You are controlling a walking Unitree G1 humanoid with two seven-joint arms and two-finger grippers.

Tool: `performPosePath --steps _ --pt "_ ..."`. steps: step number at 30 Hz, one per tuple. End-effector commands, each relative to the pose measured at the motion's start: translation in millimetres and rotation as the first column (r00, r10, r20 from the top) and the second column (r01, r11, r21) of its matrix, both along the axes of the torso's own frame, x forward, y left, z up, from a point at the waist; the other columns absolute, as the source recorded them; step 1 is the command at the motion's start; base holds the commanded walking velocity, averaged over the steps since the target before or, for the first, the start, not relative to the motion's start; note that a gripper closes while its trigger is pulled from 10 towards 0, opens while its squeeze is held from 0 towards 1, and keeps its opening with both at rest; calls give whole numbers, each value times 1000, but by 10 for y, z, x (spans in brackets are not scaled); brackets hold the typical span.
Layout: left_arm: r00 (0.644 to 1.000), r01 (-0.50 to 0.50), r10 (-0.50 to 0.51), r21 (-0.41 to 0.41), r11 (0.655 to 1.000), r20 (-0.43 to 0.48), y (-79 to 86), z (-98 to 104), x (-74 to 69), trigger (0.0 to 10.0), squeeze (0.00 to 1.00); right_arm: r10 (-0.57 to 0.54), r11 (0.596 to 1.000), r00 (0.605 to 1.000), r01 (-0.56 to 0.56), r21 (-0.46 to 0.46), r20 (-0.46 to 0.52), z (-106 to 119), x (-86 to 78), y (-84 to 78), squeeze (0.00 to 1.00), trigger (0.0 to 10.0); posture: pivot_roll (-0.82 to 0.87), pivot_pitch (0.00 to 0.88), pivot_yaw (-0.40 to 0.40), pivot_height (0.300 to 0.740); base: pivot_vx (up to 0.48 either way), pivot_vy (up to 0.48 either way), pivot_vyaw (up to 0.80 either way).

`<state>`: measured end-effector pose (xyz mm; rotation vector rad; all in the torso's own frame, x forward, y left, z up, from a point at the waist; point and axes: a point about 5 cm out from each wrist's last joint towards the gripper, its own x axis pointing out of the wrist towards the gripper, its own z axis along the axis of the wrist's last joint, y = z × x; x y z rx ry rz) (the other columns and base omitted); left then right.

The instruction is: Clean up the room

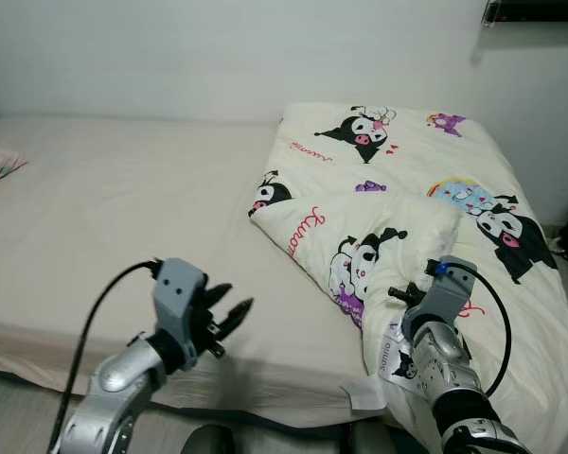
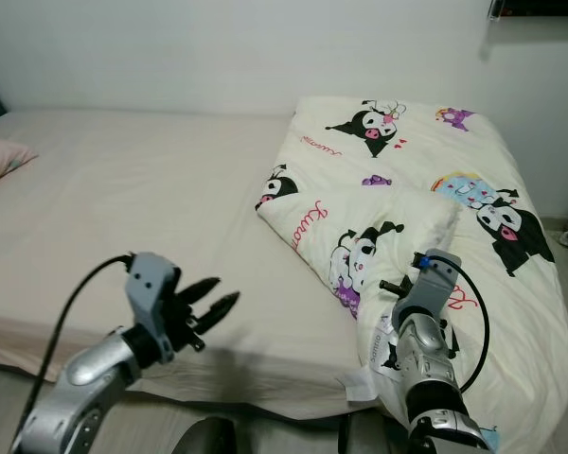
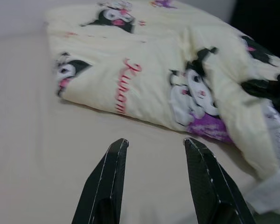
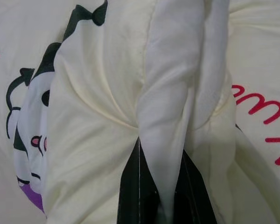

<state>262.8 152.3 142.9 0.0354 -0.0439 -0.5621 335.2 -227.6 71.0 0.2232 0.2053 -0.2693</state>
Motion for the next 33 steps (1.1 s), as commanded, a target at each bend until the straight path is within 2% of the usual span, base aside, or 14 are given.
performPosePath --steps 1,4,6,8,11,13,17,18,22,23,30,31,32,33 --pt "992 -125 125 -7 992 13 215 19 78 10000 0 111 993 993 -109 -34 36 67 66 138 0 0 41 95 21 615 0 0 0" --pt "978 -208 209 -33 978 29 322 57 123 10000 0 206 978 976 -202 -59 69 135 114 267 0 0 40 92 18 615 0 0 0" --pt "915 -392 399 -114 913 52 581 143 195 10000 0 479 877 870 -466 -118 116 254 169 695 0 0 39 88 9 615 0 0 0" --pt "915 -392 399 -114 913 52 581 143 195 10000 0 479 877 870 -466 -118 116 254 169 695 0 0 39 88 9 615 0 0 0" --pt "864 -487 501 -161 858 56 732 181 211 10000 0 654 755 747 -635 -163 119 289 136 1022 0 0 37 88 -4 615 0 0 0" --pt "831 -534 553 -195 823 60 818 205 197 10000 0 823 566 564 -801 -195 70 206 -17 1390 0 0 37 87 -10 615 0 0 0" --pt "814 -554 577 -212 805 66 855 217 184 10000 0 914 398 406 -895 -202 3 71 -191 1613 0 0 38 87 -18 615 0 0 0" --pt "809 -559 584 -212 802 73 856 218 175 10000 0 971 185 210 -962 -202 -112 -146 -441 1727 0 0 42 87 -24 615 0 0 0" --pt "806 -562 587 -212 799 76 854 216 175 10000 0 980 84 114 -979 -184 -162 -243 -565 1752 0 0 42 87 -24 615 0 0 0" --pt "808 -559 584 -212 801 76 825 205 173 10000 0 974 -14 26 -985 -172 -226 -327 -674 1698 0 0 40 87 -25 615 0 0 0" --pt "816 -549 574 -211 808 74 772 188 178 10000 0 958 -73 -26 -985 -153 -285 -407 -751 1609 0 0 35 87 -22 615 0 0 0" --pt "825 -537 561 -210 817 72 716 173 193 10000 0 947 -70 -20 -987 -147 -320 -446 -763 1515 0 4353 31 86 -18 615 0 0 0" --pt "825 -537 561 -210 817 72 716 173 193 10000 0 947 -70 -20 -987 -147 -320 -446 -763 1515 0 4353 31 86 -18 615 0 0 0" --pt "833 -525 548 -205 826 72 669 160 205 10000 0 940 -40 16 -987 -157 -342 -463 -746 1438 1000 10000 30 84 -15 615 0 0 0"
